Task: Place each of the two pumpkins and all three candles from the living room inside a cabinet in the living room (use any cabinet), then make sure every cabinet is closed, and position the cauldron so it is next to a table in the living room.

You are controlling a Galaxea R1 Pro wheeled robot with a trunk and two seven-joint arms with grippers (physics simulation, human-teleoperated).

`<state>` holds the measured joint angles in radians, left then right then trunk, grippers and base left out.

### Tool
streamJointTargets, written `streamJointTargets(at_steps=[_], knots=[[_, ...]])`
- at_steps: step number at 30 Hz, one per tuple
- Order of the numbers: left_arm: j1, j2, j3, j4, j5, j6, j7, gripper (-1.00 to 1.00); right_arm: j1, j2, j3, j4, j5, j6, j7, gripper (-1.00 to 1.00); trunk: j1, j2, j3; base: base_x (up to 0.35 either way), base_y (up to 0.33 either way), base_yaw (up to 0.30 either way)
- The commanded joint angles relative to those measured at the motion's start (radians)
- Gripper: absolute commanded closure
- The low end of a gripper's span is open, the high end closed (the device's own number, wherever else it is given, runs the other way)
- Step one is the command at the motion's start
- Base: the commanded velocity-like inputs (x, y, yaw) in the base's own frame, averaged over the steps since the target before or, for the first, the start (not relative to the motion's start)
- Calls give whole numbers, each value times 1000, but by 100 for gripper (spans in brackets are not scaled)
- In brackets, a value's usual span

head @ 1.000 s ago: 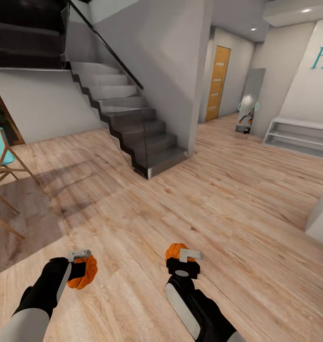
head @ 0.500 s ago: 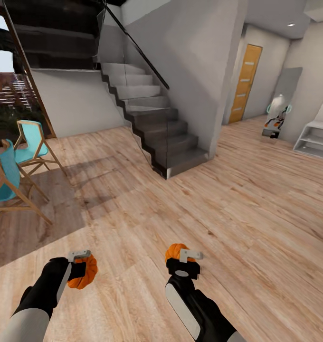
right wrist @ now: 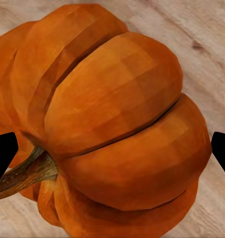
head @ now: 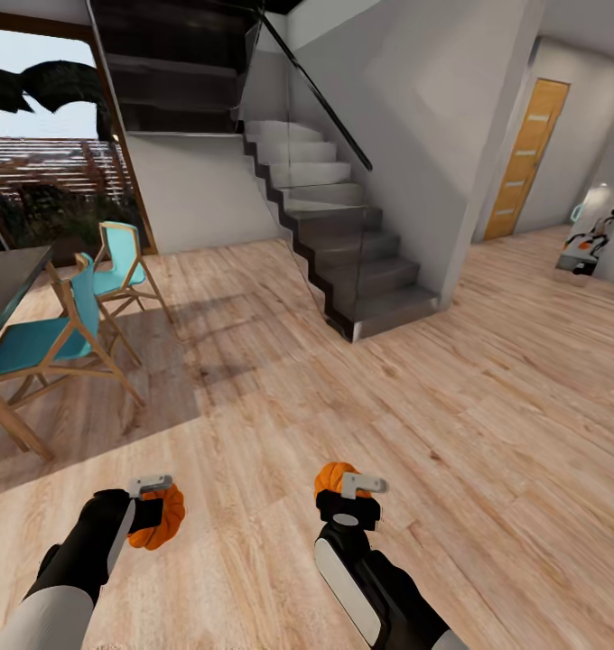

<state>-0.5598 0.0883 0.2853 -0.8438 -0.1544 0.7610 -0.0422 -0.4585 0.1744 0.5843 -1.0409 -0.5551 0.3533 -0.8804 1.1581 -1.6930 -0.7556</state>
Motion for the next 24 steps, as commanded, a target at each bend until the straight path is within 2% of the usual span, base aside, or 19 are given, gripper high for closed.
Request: streamJointTargets(at_steps=[1,19,24], knots=[[0,0,-1,0,-2,0,2,100,0,0,0,0,3,0,0,100,0,0,0,0,0,291],[0,0,0,0,-1,5,6,100,0,0,0,-1,1,1,0,100,0,0,0,0,0,291],[0,3,18,0,27,11,4,100,0,0,0,-1,-2,0,0,100,0,0,0,0,0,291]])
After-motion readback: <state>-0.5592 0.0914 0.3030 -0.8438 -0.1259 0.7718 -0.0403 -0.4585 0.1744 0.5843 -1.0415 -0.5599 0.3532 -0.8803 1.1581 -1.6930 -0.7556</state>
